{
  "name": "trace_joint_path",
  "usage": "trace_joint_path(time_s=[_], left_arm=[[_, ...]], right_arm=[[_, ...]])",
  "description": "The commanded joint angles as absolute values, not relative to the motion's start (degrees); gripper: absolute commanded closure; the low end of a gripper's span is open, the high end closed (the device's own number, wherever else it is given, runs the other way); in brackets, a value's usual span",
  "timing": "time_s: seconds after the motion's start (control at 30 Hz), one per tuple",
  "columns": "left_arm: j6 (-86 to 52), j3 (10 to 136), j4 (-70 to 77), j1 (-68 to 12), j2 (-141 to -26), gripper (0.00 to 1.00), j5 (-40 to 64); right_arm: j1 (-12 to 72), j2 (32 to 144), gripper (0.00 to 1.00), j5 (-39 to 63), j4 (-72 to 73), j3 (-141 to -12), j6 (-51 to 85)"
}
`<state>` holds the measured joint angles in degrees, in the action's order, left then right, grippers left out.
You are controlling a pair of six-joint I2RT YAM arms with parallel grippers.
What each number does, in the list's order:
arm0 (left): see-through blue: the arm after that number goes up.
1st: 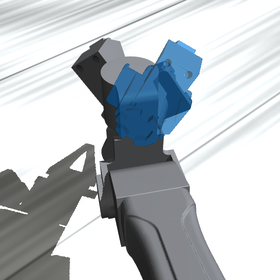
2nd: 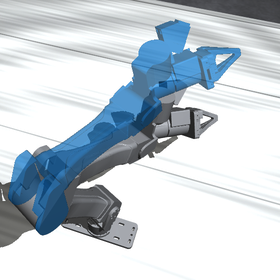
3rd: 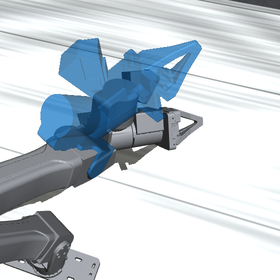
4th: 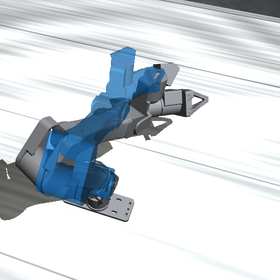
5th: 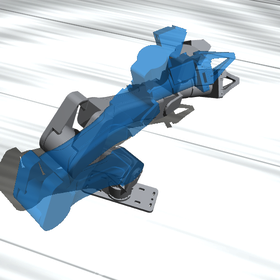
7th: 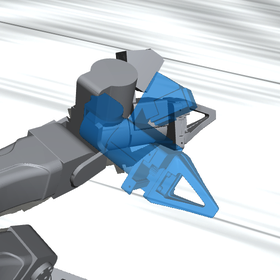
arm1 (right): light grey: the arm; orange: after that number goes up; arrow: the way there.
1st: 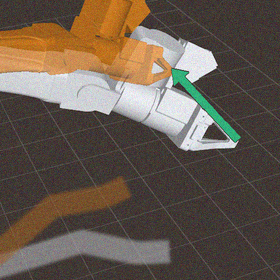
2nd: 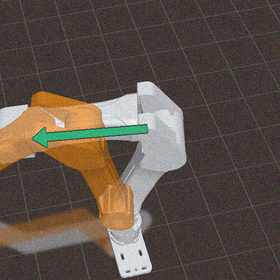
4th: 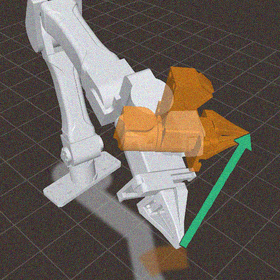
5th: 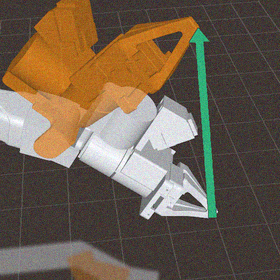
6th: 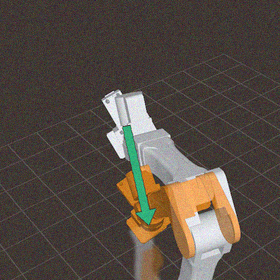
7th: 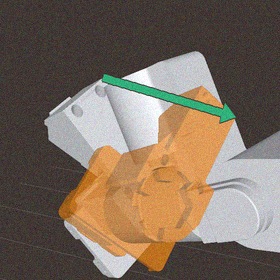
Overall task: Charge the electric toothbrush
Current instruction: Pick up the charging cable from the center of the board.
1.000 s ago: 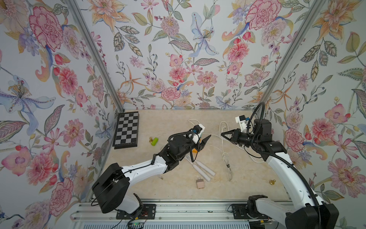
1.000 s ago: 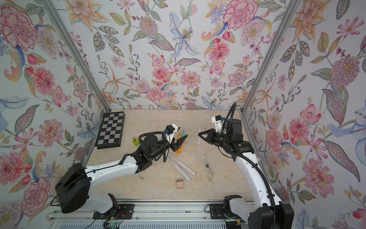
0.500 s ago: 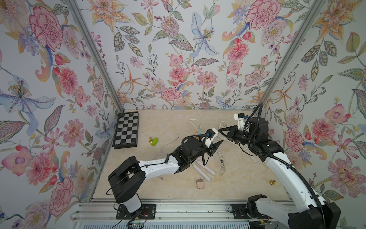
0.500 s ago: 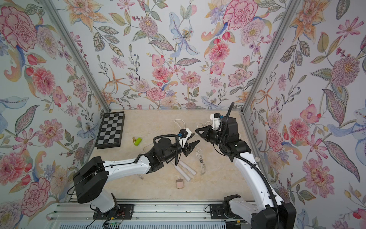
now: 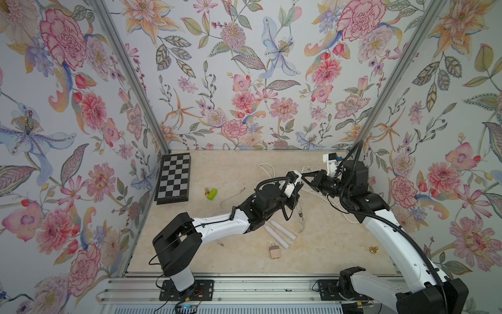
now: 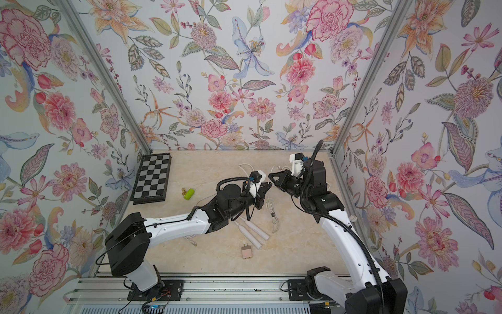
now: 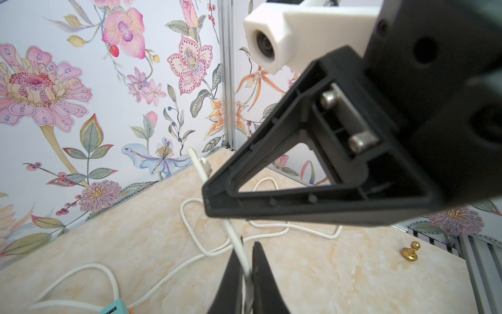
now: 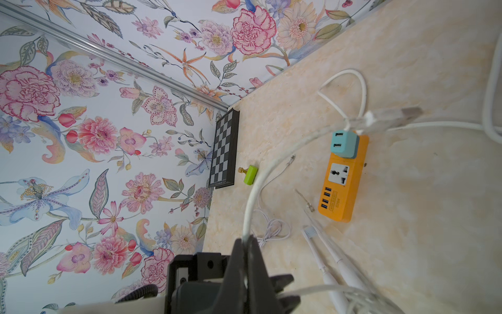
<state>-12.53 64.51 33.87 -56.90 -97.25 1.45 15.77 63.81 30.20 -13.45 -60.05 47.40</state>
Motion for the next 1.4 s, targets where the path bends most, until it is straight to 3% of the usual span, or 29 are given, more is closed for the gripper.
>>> trace_joint_path(time_s=[0.0,0.1,0.23,0.4,0.6,1.0,1.17,1.37], left_arm=[[-13.42,67.46,30.55,-57.24,-97.39,0.98,-0.42],[-13.84,68.18,29.2,-57.29,-95.5,1.0,-0.27],[-12.85,71.69,19.56,-57.06,-92.03,1.0,-1.54],[-12.39,73.55,5.23,-53.96,-85.15,1.0,1.07],[-10.69,74.71,-6.68,-50.59,-78.13,1.0,4.92],[-8.92,78.23,-20.33,-49.57,-75.27,1.0,4.06],[-8.8,78.16,-20.57,-49.57,-74.96,1.0,4.56],[-8.66,78.08,-20.53,-49.49,-74.71,1.0,4.2]], right_arm=[[15.95,62.03,1.0,30.04,-11.11,-61.4,47.4],[15.65,61.49,0.92,30.83,-11.15,-61.98,46.07],[13.91,59.85,0.65,32.94,-11.2,-63.39,42.06],[10.57,58.04,0.51,37.65,-12.22,-64.31,33.49],[10.69,58.71,0.51,37.07,-12.91,-62.57,17.53],[23.17,70.85,0.37,29.72,-11.13,-68.59,-4.24],[25.88,75.19,0.39,27.77,-10.11,-70.94,-7.29],[26.98,78.21,0.52,28.5,-9.68,-72.76,-9.64]])
